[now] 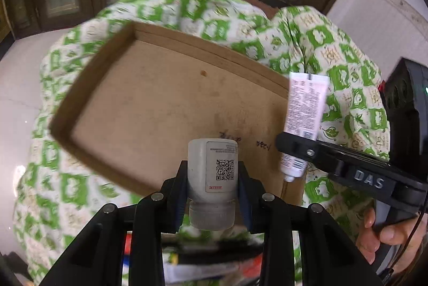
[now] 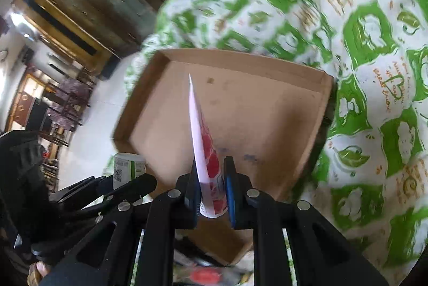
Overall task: Organize rigid objects
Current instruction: 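Carry the tube and bottle into the cardboard tray and open both grippers, then grasp the white spray bottle with the left gripper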
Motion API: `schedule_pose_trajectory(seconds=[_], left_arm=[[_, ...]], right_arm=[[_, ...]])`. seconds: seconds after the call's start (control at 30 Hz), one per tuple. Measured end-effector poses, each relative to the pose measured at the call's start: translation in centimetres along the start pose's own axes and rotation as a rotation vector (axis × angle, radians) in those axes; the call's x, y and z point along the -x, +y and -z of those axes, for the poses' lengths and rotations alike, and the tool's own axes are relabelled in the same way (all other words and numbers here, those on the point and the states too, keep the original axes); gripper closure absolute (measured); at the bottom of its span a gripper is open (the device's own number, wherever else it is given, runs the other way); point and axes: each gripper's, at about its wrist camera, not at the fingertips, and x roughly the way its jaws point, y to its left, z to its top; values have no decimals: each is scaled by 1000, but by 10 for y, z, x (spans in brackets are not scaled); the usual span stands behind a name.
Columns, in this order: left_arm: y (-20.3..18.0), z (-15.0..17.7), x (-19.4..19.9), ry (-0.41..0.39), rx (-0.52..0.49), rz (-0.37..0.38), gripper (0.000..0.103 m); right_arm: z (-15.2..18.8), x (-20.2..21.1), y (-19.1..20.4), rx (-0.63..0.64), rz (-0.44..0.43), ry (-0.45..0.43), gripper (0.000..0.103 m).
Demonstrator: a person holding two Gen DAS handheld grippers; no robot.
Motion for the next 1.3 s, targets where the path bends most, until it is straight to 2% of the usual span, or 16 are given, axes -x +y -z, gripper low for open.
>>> schedule_pose_trajectory(seconds=[0.23,0.43,0.77,0.83,0.87,0.9,0.97,1.0,1.07,1.23,1.3], left_arm=[[-26,5,-33,52,-53,37,69],[-38,15,-52,100,-95,46,69],[-54,21,-55,103,-111,56,68],[-53,19,-57,105,-97,67,58],[-53,19,-58,103,-88,74,46],[-50,20,-56,97,-85,73,41],[-50,20,-53,89,-82,71,41],[-50,20,-52,91,-79,77,41],[-51,20,-49,91,-80,80,41],[-52,27,-30,60,-81,88,41],[-49,31,-17,44,-81,89,41]], right_arm=[[-22,-25,-25,-63,70,53,88],[-20,-37,-26,-46,128,92,88],[-19,-40,-23,-25,179,76,87],[-20,-38,-24,-31,167,66,81],[-20,-36,-23,-34,159,57,75],[-20,-33,-22,-31,151,44,72],[-21,-28,-19,-19,150,13,61],[-21,-24,-17,-8,162,-12,59],[-21,-16,-15,9,198,-62,47],[-19,-1,-19,9,189,-134,46],[-17,3,-21,7,192,-154,41]])
